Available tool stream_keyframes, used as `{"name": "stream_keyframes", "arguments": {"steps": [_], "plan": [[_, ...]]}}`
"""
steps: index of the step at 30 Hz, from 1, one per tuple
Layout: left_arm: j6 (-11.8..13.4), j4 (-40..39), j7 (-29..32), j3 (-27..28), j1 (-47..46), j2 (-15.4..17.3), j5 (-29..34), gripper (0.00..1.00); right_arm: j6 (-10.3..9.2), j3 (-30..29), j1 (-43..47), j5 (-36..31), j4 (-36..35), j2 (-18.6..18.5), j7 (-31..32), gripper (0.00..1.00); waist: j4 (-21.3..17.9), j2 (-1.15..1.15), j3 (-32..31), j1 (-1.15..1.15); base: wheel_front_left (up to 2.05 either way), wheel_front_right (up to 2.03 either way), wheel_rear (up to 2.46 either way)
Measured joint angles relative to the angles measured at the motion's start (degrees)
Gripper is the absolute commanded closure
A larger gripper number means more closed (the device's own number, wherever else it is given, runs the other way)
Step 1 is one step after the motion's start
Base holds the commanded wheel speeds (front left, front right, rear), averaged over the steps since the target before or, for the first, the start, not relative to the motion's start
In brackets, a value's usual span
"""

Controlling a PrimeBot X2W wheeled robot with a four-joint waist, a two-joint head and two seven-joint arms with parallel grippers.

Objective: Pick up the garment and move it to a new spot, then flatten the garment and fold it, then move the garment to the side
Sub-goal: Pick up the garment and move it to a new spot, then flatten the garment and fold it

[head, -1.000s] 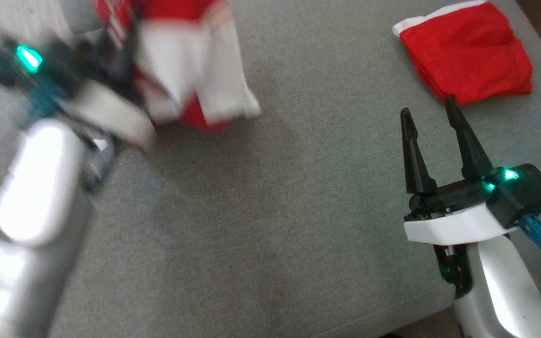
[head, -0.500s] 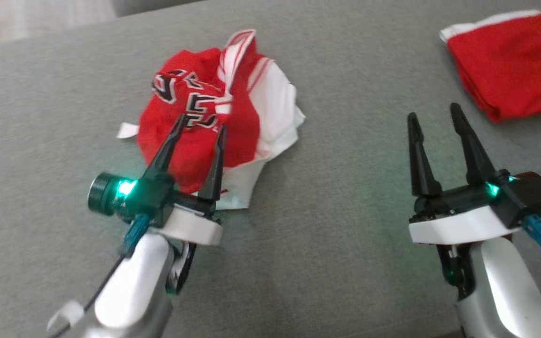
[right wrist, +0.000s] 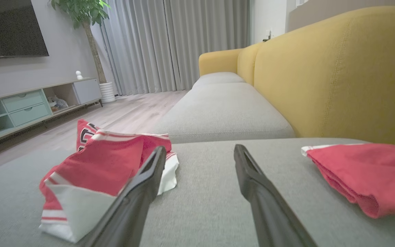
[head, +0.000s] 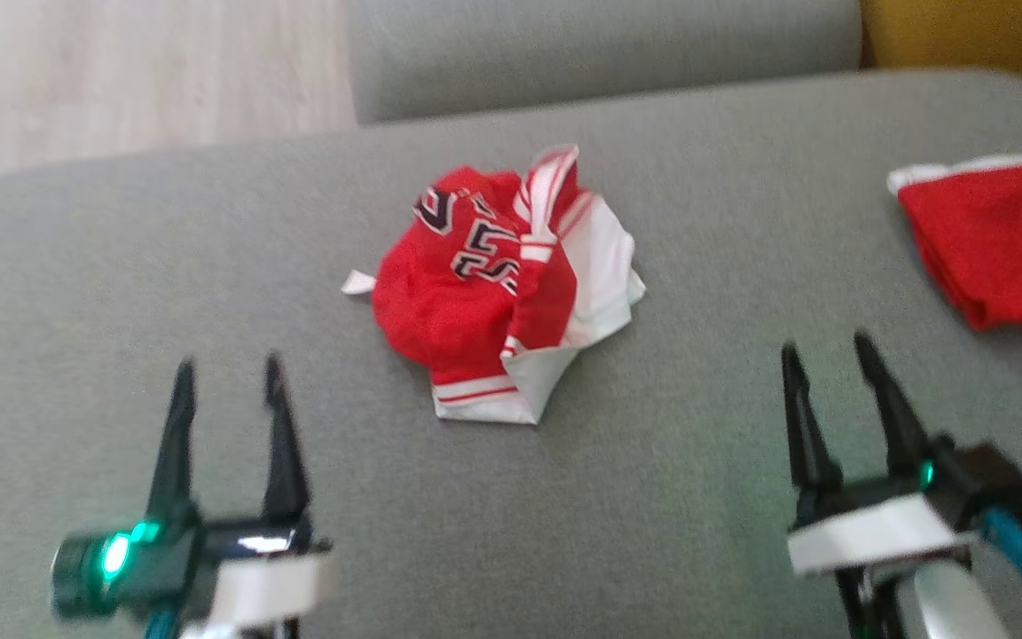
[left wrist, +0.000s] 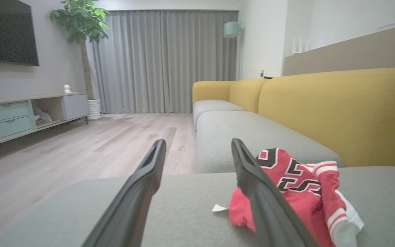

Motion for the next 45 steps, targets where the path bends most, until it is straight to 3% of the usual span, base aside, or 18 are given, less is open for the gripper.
{"name": "stream_keyframes", "arguments": {"steps": [10,21,45], "plan": [[-0.85,-2.05,-0.07,3.7,12.07,-0.57,-0.02,0.0,0.0,2.42,5.39,-0.46,1.27,0.25,0.07,0.0,2.8,0.0,-5.69,-0.01,0.0,0.0,0.0],[-2.33,-1.24,-0.07,3.19,12.52,-0.81,1.55,0.0,0.0,3.44,5.45,-0.42,2.15,0.26,0.07,0.0,2.92,0.0,-6.01,0.01,0.0,0.0,0.0],[-1.92,0.0,-0.07,2.19,12.52,-0.82,3.23,0.0,0.0,3.64,5.45,-0.38,2.75,0.26,0.07,0.0,0.99,0.0,-5.93,0.01,0.0,0.0,0.0]]}}
